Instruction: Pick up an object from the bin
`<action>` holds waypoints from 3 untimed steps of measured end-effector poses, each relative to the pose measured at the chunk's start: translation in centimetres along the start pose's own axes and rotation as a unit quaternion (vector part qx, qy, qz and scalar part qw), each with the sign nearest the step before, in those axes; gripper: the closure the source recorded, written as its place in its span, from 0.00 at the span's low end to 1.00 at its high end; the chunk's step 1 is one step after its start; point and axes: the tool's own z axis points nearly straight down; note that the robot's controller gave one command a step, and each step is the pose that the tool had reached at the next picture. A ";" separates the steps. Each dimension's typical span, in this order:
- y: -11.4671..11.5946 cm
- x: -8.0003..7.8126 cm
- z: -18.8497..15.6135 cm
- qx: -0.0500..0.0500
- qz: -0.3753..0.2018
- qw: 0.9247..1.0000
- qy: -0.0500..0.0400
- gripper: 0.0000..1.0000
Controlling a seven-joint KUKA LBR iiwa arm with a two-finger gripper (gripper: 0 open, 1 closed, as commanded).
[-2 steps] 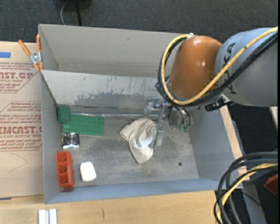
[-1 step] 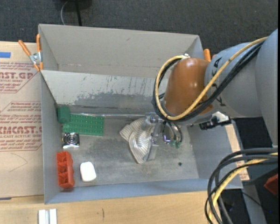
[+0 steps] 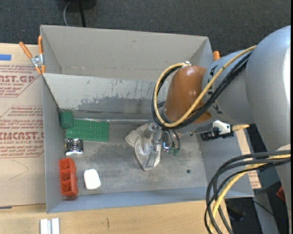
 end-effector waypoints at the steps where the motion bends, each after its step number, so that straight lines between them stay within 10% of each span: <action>1: -0.5 -0.4 1.2 0.000 0.030 1.000 0.000 1.00; 2: -0.5 -0.4 1.2 0.000 0.030 1.000 0.000 1.00; 3: -1.1 -1.9 -19.0 -0.002 0.017 1.000 -0.003 1.00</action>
Offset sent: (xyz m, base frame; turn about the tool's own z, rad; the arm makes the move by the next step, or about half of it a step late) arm 0.0000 0.0000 0.0000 0.0000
